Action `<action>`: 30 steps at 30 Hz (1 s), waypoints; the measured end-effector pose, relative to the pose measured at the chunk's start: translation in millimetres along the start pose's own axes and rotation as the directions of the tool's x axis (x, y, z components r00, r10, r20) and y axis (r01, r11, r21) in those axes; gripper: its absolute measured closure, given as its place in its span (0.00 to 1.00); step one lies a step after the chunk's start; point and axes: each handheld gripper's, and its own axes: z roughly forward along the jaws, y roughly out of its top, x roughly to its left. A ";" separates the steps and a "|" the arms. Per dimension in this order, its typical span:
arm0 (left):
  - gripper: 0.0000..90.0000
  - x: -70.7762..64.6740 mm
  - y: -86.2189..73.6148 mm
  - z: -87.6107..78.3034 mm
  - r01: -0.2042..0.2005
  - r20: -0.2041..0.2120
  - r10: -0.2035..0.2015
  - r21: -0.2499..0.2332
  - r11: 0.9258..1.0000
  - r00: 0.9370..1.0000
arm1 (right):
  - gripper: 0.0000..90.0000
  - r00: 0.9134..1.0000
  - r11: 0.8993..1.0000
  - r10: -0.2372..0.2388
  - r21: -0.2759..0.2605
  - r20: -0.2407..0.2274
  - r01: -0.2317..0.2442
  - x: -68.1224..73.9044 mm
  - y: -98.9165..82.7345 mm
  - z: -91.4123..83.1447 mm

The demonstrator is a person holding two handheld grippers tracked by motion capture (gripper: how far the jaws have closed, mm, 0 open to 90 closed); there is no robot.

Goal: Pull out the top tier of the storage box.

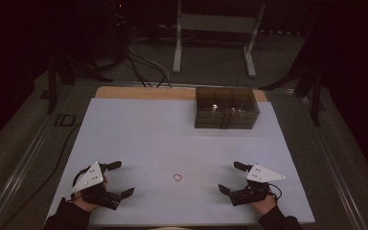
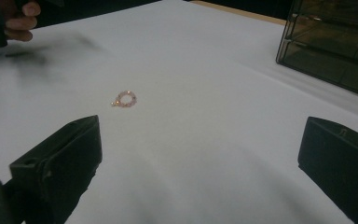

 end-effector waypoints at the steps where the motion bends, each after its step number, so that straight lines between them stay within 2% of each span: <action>1: 0.01 0.2 0.2 0.4 0.001 0.002 -0.001 0.000 1.000 1.000 | 0.00 1.000 1.000 -0.002 0.005 0.000 0.002 0.3 -0.3 0.2; 4: 0.01 0.7 1.1 1.9 0.005 0.002 -0.005 0.000 1.000 1.000 | 0.00 1.000 1.000 -0.017 0.008 0.006 0.017 1.3 -1.4 -0.3; 11: 0.01 0.5 2.1 3.7 0.008 0.000 -0.008 -0.002 1.000 1.000 | 0.00 0.999 0.999 -0.014 0.035 -0.029 0.015 0.2 -3.6 1.3; 15: 0.01 -0.1 2.1 3.3 0.006 0.001 -0.006 -0.002 1.000 1.000 | 0.00 0.999 0.998 -0.034 0.046 -0.033 0.035 2.9 -2.8 1.8; 22: 0.01 -0.7 -0.3 1.7 0.005 0.006 -0.005 0.001 1.000 1.000 | 0.00 0.999 0.999 -0.031 0.030 -0.041 0.032 7.3 1.5 3.4; 24: 0.01 0.3 -0.1 -0.8 0.008 0.004 -0.008 -0.010 1.000 1.000 | 0.00 0.998 0.998 -0.048 0.050 -0.040 0.050 10.3 1.8 5.4; 27: 0.01 0.0 0.2 -0.9 0.010 0.006 -0.010 -0.013 1.000 1.000 | 0.00 0.998 0.997 -0.054 0.047 -0.039 0.056 12.7 3.2 4.8; 30: 0.01 -0.9 -0.1 -0.1 0.003 0.012 -0.003 -0.007 1.000 1.000 | 0.00 0.998 0.998 -0.059 0.018 -0.024 0.059 15.1 9.6 0.8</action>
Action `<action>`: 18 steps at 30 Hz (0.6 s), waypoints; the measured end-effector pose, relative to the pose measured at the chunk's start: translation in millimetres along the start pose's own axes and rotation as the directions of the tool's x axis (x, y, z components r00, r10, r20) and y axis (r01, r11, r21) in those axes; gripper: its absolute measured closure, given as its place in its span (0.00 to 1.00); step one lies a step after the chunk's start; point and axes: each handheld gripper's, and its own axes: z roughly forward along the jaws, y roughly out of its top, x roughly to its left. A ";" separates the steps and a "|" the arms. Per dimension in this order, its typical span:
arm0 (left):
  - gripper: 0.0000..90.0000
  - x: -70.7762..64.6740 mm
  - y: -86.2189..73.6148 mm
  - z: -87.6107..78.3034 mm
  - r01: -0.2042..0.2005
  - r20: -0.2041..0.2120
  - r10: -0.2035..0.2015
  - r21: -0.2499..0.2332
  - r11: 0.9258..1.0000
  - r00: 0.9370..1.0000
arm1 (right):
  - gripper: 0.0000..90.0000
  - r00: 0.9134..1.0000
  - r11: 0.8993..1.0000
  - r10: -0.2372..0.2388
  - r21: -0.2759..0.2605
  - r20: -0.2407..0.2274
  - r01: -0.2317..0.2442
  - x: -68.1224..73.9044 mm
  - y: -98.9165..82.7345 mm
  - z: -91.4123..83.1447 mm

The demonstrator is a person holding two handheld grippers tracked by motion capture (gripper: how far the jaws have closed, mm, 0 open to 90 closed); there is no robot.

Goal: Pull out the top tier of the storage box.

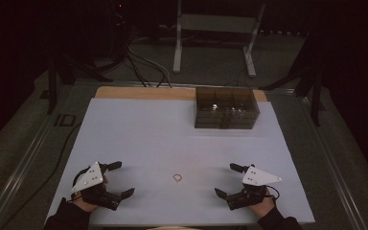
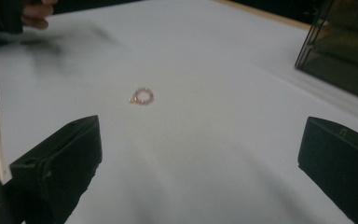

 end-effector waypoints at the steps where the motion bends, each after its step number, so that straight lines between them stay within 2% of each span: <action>1: 0.01 0.0 0.0 0.0 0.000 0.000 0.000 0.000 1.000 1.000 | 0.00 1.000 1.000 0.002 0.000 -0.001 -0.002 0.5 2.0 -0.8; 4: 0.01 0.7 -0.4 0.5 0.004 0.002 -0.004 0.003 1.000 1.000 | 0.00 1.000 1.000 -0.002 0.007 0.005 0.002 1.9 4.5 -1.5; 11: 0.01 0.1 -0.4 0.3 0.008 0.001 -0.008 0.000 1.000 1.000 | 0.00 0.999 0.999 -0.053 0.009 0.009 0.053 9.2 15.3 -4.3; 18: 0.01 -0.8 -0.3 0.6 0.007 0.004 -0.007 0.000 1.000 1.000 | 0.00 0.998 0.998 -0.069 -0.007 0.017 0.069 5.4 22.1 -6.1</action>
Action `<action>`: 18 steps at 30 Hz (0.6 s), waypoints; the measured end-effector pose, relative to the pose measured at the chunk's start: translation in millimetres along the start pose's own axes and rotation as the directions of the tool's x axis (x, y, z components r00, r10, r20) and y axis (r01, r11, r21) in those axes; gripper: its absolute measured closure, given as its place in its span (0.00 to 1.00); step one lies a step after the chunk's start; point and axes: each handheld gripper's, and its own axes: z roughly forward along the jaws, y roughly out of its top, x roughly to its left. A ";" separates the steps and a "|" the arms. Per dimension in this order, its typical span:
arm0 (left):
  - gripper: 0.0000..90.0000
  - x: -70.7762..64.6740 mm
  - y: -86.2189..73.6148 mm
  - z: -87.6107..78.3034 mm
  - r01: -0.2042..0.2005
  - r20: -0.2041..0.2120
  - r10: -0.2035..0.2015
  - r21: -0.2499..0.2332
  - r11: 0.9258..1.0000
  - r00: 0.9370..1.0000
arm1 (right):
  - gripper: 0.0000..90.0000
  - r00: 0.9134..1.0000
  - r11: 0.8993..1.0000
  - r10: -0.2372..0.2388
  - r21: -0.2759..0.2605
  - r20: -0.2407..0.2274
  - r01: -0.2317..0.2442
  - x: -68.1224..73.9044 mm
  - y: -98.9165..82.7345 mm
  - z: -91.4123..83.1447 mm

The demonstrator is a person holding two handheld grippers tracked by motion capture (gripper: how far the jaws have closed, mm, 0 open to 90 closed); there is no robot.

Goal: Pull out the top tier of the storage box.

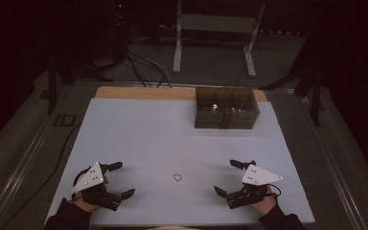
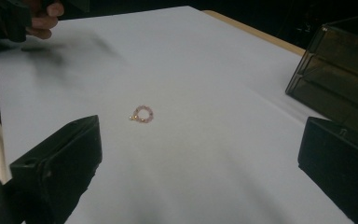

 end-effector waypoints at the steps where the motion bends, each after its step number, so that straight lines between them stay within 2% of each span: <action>1: 0.01 0.0 -0.1 -0.2 0.001 0.000 -0.001 -0.001 1.000 1.000 | 0.00 1.000 1.000 -0.008 0.000 0.006 0.008 -1.3 1.7 -0.5; 18: 0.01 -0.6 -0.2 -0.5 -0.003 0.000 0.003 0.000 1.000 1.000 | 0.00 0.998 0.999 -0.048 -0.011 0.040 0.048 -11.4 10.9 -2.0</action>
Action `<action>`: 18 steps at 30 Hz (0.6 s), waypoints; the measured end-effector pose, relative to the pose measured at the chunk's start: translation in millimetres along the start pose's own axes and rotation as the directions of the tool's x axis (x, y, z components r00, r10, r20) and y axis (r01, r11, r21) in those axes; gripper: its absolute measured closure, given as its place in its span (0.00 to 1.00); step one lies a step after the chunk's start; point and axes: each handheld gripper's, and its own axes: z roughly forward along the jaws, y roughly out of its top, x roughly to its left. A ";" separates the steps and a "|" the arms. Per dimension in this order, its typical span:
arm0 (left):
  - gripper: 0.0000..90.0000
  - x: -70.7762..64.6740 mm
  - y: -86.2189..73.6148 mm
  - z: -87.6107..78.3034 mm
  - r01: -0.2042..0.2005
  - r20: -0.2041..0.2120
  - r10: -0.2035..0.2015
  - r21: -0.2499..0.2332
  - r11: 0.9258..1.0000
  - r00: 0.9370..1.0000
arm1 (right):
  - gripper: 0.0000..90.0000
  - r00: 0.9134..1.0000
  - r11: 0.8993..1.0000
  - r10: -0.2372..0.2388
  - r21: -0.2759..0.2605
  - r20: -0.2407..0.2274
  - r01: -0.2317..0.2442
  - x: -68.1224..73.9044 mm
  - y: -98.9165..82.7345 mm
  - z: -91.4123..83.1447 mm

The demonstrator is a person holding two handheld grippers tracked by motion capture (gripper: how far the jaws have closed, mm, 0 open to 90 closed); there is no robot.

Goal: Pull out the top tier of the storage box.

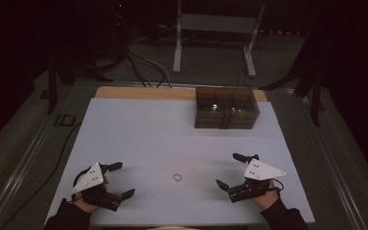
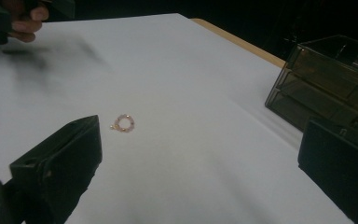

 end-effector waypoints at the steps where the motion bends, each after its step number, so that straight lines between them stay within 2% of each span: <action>1: 0.01 0.1 0.0 -0.1 0.002 -0.001 -0.002 -0.002 1.000 1.000 | 0.00 1.000 1.000 0.000 0.001 0.001 0.000 -0.6 0.5 0.0; 18: 0.01 -0.1 -0.1 -0.4 0.001 -0.002 -0.001 -0.001 1.000 1.000 | 0.00 0.998 0.999 -0.043 0.000 0.036 0.043 -18.4 17.6 2.6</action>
